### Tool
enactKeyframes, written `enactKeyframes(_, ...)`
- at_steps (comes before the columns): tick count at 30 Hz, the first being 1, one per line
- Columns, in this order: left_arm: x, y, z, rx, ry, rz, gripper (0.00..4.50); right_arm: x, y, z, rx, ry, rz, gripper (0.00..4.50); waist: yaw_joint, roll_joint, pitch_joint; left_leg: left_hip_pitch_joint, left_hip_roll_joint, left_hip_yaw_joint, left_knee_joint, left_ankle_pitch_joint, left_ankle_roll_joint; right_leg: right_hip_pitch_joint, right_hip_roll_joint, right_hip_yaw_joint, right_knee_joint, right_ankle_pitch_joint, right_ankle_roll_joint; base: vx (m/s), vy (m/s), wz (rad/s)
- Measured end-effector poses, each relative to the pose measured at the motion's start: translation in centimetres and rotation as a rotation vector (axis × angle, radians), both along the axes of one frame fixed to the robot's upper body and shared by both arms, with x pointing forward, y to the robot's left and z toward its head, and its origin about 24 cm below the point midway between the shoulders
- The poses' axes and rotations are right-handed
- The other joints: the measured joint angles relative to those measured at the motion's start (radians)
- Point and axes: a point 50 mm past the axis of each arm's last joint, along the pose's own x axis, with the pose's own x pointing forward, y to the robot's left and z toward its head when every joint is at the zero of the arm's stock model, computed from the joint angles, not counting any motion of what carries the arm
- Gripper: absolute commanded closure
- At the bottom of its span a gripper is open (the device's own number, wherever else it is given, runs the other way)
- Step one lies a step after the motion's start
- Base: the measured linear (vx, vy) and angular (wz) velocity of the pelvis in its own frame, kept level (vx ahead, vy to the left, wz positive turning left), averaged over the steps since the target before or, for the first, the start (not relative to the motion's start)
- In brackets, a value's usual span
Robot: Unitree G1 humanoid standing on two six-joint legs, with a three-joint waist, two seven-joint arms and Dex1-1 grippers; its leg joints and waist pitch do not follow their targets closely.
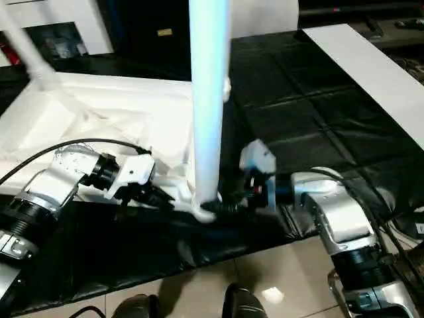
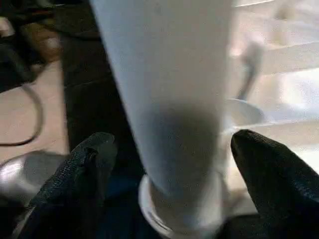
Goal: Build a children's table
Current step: Rotate leg to tighten
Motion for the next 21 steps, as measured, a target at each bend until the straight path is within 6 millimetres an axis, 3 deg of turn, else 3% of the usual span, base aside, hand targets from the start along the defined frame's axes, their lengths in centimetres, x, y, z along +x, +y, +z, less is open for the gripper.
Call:
enactKeyframes(12, -0.16, -0.09, -0.06, 0.006, 0.01, -0.032, 4.5, 0.36, 0.48, -0.04, -0.023, 0.043, 0.071, 1.51, 0.009, -0.004, -0.003, -0.001, 0.0, 0.0, 0.0, 0.0, 0.0, -0.001, 0.0, 0.0, 0.004, 0.0, 0.001, 0.0, 0.0, 0.0)
enactKeyframes(19, -0.21, -0.07, -0.1, 0.007, 0.013, -0.041, 4.5, 0.47, 0.46, -0.04, -0.026, 0.046, 0.07, 2.23, 0.01, -0.004, -0.003, -0.001, 0.0, 0.0, 0.002, 0.0, 0.0, -0.001, 0.0, 0.0, 0.004, 0.0, 0.001, 0.0, 0.0, 0.0)
enactKeyframes(21, -0.21, -0.07, -0.1, 0.007, 0.014, -0.042, 4.5, 0.47, 0.47, -0.05, -0.026, 0.047, 0.07, 2.23, 0.01, -0.004, -0.003, -0.001, 0.001, 0.0, 0.002, 0.0, 0.0, -0.001, 0.0, 0.0, 0.004, 0.0, 0.001, 0.0, 0.0, 0.0)
